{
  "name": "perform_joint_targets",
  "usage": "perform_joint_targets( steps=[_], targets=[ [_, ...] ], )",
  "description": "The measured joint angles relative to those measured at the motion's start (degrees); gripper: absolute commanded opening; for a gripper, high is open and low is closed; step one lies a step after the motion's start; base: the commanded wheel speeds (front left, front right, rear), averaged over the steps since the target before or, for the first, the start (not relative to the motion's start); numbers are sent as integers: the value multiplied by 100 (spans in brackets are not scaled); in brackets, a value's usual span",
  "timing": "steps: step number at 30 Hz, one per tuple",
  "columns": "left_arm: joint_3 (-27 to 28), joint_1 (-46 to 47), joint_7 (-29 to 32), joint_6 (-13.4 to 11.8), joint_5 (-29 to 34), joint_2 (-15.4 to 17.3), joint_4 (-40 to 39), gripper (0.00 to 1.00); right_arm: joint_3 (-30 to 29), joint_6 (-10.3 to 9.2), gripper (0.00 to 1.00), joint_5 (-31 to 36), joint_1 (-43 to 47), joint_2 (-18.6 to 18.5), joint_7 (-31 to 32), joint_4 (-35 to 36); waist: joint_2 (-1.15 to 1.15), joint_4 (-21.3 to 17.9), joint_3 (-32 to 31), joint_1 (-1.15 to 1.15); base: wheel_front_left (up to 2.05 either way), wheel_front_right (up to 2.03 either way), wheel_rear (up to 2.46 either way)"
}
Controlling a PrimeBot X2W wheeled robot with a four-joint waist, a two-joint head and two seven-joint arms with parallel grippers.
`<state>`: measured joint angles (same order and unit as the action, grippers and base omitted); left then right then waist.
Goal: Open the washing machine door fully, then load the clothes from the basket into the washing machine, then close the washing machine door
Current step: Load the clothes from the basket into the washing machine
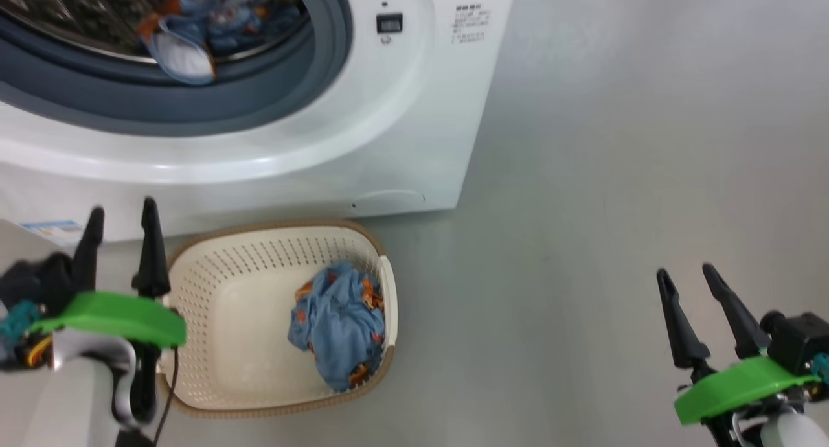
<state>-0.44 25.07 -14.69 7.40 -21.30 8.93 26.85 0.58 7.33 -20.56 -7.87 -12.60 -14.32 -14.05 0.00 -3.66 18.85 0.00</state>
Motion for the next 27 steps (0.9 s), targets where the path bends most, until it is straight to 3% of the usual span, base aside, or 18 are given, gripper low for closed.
perform_joint_targets(
  steps=[15, 27],
  targets=[
    [229, -1493, 1, 0, 77, -63, -765, 100, -298, 0, 100, -79, 955, -126, 0, -7, 0, 96, -970, 0, 0, 0, 0],
    [626, -2353, 1, 0, 171, -188, -1448, 100, -516, 0, 100, -79, 1287, -140, 0, 115, 0, 105, -1135, 0, 0, 0, 0]
  ],
)
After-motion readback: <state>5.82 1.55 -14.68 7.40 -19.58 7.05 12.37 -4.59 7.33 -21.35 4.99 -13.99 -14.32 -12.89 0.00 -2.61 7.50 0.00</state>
